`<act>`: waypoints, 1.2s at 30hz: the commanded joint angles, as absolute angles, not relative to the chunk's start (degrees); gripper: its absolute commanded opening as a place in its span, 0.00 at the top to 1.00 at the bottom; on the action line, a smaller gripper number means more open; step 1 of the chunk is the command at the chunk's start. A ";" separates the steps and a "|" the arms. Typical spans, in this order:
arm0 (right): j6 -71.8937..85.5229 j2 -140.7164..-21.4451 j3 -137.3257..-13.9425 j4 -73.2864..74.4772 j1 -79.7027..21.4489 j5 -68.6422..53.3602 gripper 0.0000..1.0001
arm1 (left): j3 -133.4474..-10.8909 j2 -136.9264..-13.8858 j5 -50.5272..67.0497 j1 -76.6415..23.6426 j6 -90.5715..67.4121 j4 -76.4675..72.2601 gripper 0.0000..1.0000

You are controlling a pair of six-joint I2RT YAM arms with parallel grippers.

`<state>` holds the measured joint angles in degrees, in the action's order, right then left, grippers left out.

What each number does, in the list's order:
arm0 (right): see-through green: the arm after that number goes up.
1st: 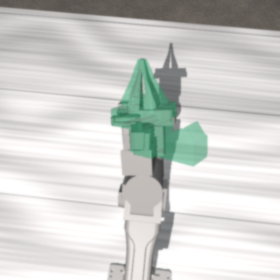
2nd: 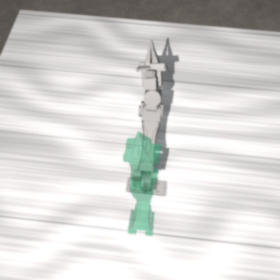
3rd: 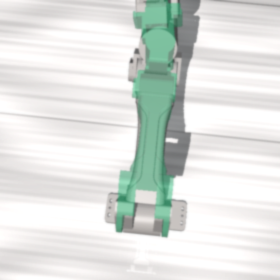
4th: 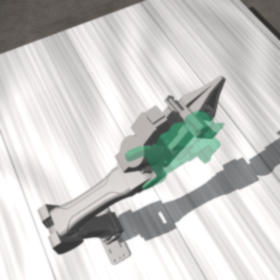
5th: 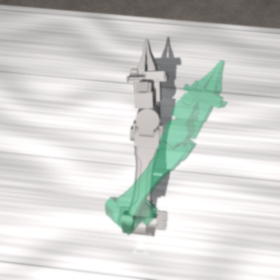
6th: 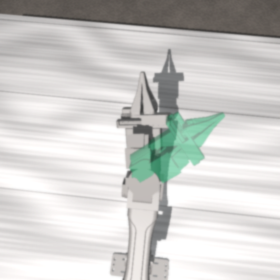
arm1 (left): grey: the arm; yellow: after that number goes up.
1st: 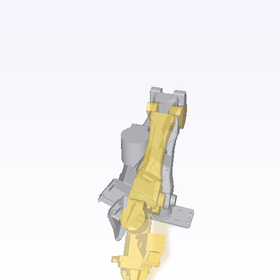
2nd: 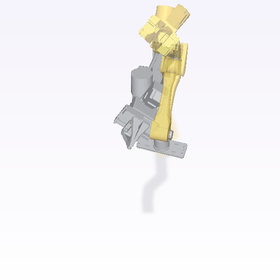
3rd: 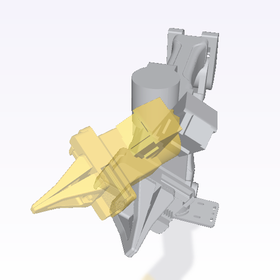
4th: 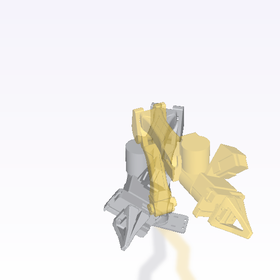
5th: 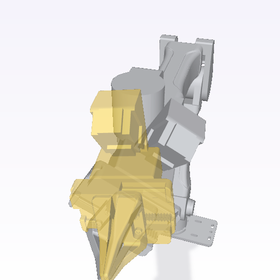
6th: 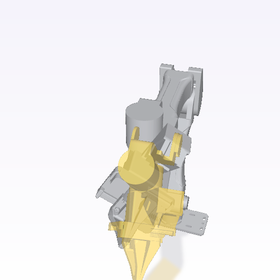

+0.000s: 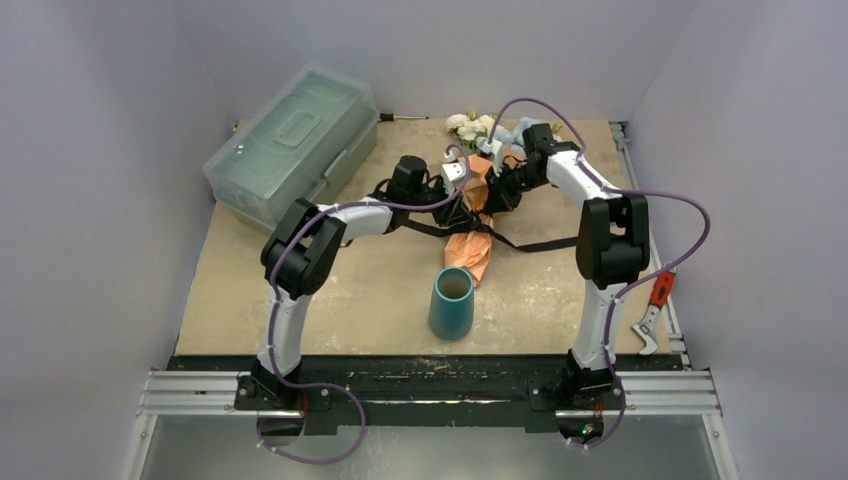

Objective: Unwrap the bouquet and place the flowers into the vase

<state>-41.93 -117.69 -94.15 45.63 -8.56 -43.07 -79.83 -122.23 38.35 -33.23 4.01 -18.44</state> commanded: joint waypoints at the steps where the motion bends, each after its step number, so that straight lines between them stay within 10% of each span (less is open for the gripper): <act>1: -42.10 -113.91 -94.35 44.65 -8.31 -45.03 1.00 | -81.13 -122.28 37.78 -33.14 4.25 -17.34 0.72; 13: -42.36 -113.72 -93.97 45.09 -8.28 -46.22 1.00 | -83.27 -124.89 36.96 -33.35 -1.14 -18.67 0.67; 20: -42.69 -113.90 -93.95 45.00 -8.31 -46.09 1.00 | -82.27 -123.77 36.39 -33.39 -1.29 -18.80 0.99; 36: -47.95 -114.05 -94.14 48.80 -3.63 -43.23 1.00 | -77.17 -119.25 27.12 -30.62 -0.26 -15.44 1.00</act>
<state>-44.88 -117.67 -94.15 47.48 -5.41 -44.64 -78.67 -122.02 31.68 -33.01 -0.86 -17.28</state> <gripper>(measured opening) 0.005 0.006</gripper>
